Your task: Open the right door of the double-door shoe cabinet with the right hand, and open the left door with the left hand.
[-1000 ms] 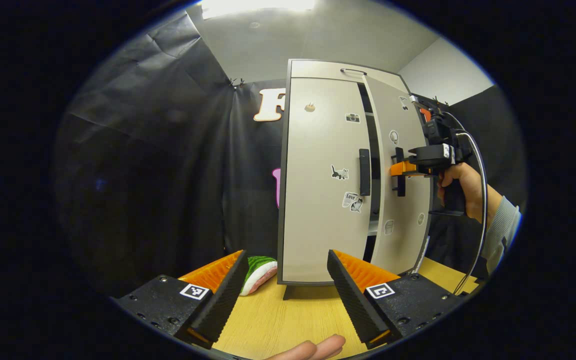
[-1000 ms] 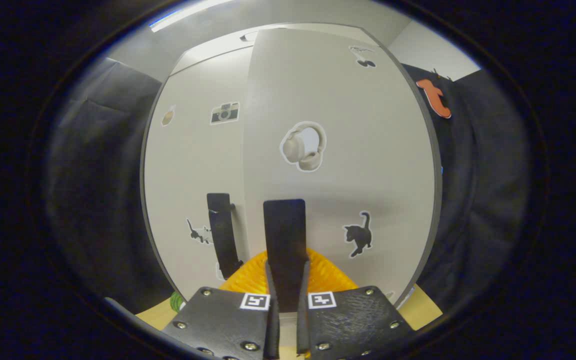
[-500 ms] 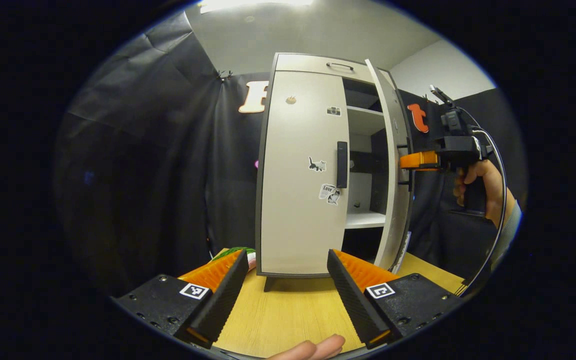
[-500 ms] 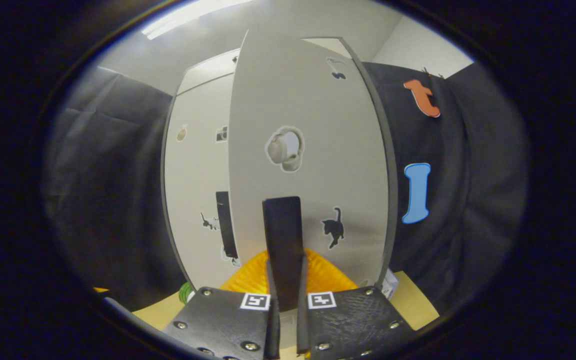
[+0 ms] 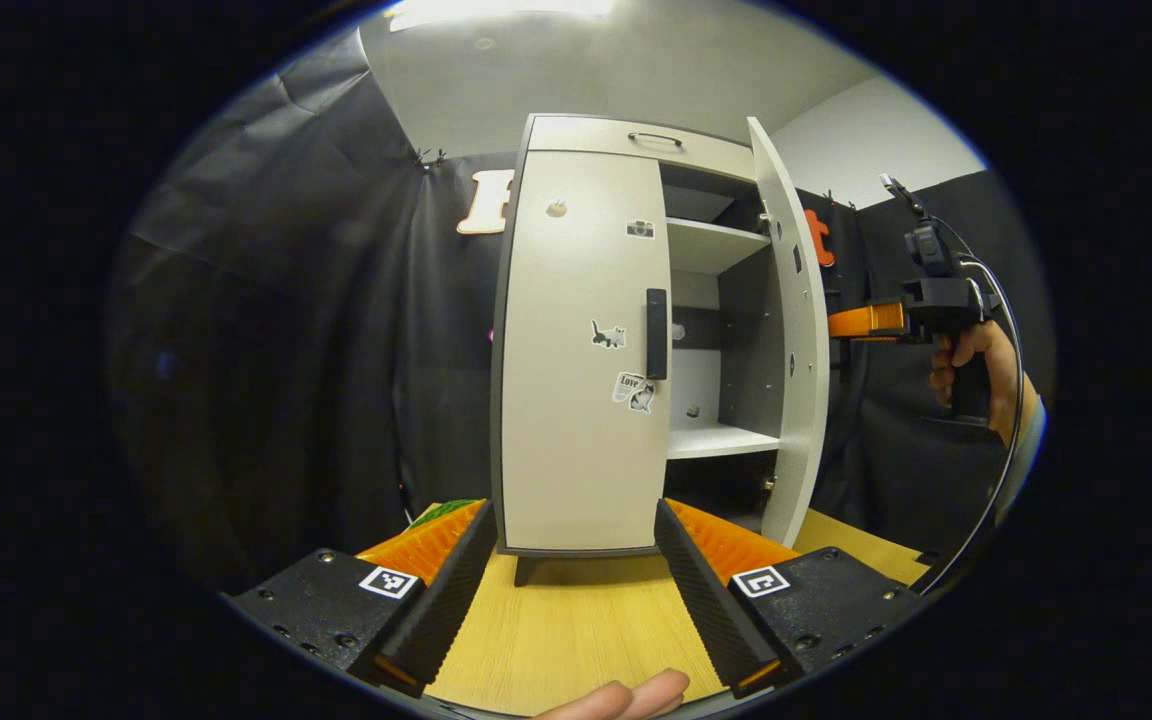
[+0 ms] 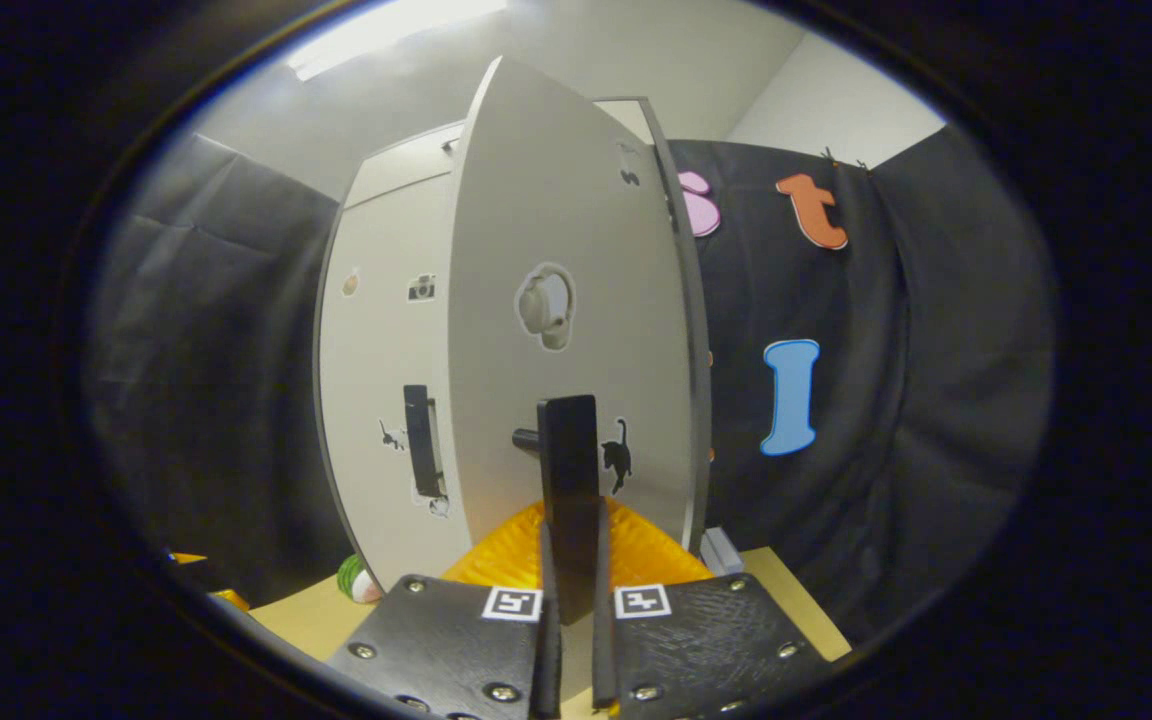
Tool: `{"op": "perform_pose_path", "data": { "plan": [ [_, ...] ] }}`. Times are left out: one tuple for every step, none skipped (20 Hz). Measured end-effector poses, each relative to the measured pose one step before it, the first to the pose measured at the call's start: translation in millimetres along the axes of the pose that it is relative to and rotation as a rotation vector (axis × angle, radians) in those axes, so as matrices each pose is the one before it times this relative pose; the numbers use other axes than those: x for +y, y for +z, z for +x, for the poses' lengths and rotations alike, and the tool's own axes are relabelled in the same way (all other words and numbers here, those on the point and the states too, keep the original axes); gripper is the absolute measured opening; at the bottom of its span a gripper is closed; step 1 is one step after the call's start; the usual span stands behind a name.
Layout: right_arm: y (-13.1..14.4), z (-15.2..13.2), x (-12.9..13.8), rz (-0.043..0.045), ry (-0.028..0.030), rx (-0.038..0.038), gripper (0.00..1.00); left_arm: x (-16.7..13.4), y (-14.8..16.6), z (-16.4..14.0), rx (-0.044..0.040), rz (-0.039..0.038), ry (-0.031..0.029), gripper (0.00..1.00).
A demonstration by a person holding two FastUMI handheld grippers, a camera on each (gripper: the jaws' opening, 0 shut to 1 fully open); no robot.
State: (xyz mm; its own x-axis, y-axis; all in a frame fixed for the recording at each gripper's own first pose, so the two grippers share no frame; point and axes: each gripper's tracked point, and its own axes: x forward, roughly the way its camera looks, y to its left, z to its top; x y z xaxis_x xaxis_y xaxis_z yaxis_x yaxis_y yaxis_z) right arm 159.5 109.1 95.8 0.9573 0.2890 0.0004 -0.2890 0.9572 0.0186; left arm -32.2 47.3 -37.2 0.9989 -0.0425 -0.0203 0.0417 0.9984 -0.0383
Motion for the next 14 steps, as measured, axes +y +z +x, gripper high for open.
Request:
{"op": "perform_pose_path", "data": {
  "plan": [
    [0.06, -4.29, -7.41, 0.00510, -0.01791, -0.00036, 0.07, -3.96, -2.08, 1.33, 0.00467, 0.00204, -0.01115, 0.98],
    [0.59, -1.03, -6.42, -0.00521, -0.00296, -0.00248, 0.01, -4.73, -2.08, -0.33, 0.00338, 0.00308, -0.01040, 0.98],
    [0.48, -3.60, -5.68, 0.00114, 0.00030, -0.00401, 0.01, -3.87, -2.28, 0.41, 0.00590, 0.00379, -0.00803, 0.98],
    [0.98, -1.45, -4.54, 0.00799, -0.00414, -0.00167, 0.01, -3.98, -1.80, 0.12, 0.00385, 0.00598, -0.00921, 0.98],
    [0.28, -1.52, -4.51, -0.00058, -0.00682, -0.00112, 0.01, -3.28, -0.66, 1.12, 0.00212, 0.00553, -0.00908, 0.98],
    [0.18, -0.91, -4.34, -0.00860, -0.00790, -0.00237, 0.01, -1.88, -1.30, 0.98, 0.00146, 0.00384, -0.00393, 0.98],
    [0.35, -0.75, -6.01, -0.00554, -0.00770, -0.00175, 0.01, -1.31, -1.37, 1.40, 0.00319, 0.00196, -0.00069, 0.98],
    [1.23, -1.34, -6.89, 0.00012, -0.00873, -0.00278, 0.01, -1.06, -1.75, 1.43, 0.00477, -0.00146, -0.00114, 0.98],
    [-0.63, -0.07, -7.87, 0.00176, -0.01094, 0.00069, 0.00, -0.94, -1.25, 1.83, 0.01053, 0.00056, -0.00103, 0.98],
    [0.66, -0.98, -9.52, 0.00423, -0.01290, 0.00170, 0.01, -1.03, -3.16, 0.86, 0.01706, 0.00758, -0.00281, 0.98],
    [0.76, 0.61, -10.46, 0.00635, -0.01558, 0.00111, 0.00, 0.52, 0.87, 0.38, 0.00197, 0.00261, 0.00544, 0.98],
    [0.28, 1.42, -11.62, 0.01177, -0.01383, -0.00201, 0.00, 2.17, 3.53, 1.32, -0.01011, 0.00111, 0.00940, 0.99],
    [-0.45, 1.30, -13.49, 0.01011, -0.01844, 0.00175, 0.01, 1.29, 1.93, 1.37, -0.00759, -0.00157, 0.00622, 0.98],
    [0.74, 2.43, -14.63, 0.00883, -0.01607, -0.01092, 0.01, -0.13, -1.50, 0.59, 0.00286, -0.00467, 0.00321, 0.98]
  ]
}}
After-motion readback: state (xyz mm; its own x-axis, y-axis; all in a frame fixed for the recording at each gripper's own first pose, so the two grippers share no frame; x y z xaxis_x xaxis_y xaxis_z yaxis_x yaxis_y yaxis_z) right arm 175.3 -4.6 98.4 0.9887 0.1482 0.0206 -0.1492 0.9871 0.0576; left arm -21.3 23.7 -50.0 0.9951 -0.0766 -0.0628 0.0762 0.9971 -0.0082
